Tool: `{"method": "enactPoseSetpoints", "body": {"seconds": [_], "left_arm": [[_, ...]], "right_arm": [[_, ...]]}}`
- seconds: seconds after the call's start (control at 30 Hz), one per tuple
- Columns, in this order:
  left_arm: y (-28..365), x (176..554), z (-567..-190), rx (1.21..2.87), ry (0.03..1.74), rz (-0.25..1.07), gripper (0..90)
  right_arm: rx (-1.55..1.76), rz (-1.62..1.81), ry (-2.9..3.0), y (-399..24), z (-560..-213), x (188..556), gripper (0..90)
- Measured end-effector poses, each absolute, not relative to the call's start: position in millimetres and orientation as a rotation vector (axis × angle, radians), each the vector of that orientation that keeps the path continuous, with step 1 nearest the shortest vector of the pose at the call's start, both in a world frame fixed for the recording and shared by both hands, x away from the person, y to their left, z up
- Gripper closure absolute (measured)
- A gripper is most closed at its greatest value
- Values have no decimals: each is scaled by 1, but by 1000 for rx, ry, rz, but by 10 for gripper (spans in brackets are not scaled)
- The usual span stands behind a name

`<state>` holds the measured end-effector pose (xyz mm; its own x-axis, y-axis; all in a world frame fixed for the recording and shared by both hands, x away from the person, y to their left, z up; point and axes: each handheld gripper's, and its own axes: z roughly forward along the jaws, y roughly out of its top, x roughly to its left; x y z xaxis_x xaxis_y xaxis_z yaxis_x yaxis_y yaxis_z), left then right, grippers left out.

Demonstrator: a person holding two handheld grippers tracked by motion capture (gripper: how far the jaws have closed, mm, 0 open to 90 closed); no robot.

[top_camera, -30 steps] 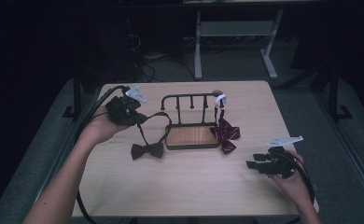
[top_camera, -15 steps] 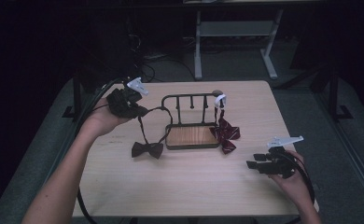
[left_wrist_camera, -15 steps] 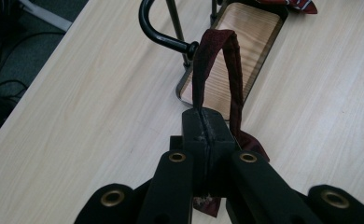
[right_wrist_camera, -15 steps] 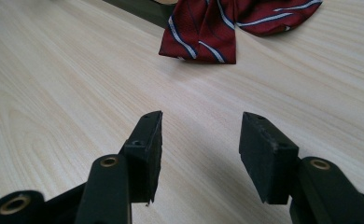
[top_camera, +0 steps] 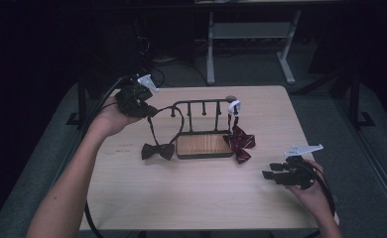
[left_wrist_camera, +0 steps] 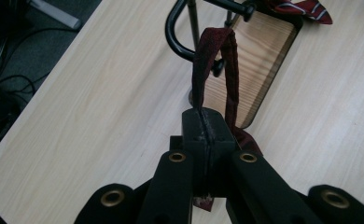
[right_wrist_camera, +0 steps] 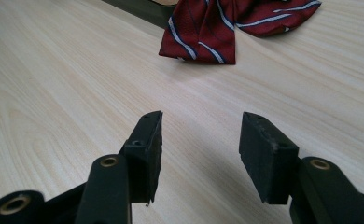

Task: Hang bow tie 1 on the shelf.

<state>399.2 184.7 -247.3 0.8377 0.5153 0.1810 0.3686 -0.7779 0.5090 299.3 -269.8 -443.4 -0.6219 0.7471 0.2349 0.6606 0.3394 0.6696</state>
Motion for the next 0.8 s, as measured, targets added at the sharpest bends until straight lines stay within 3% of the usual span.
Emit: {"method": "enactPoseSetpoints", "body": {"seconds": [0.8], "left_arm": [[180, 424, -251, 2608, 735, 432, 869]], "right_arm": [[1313, 1157, 2474, -271, -443, 299, 490]]}}
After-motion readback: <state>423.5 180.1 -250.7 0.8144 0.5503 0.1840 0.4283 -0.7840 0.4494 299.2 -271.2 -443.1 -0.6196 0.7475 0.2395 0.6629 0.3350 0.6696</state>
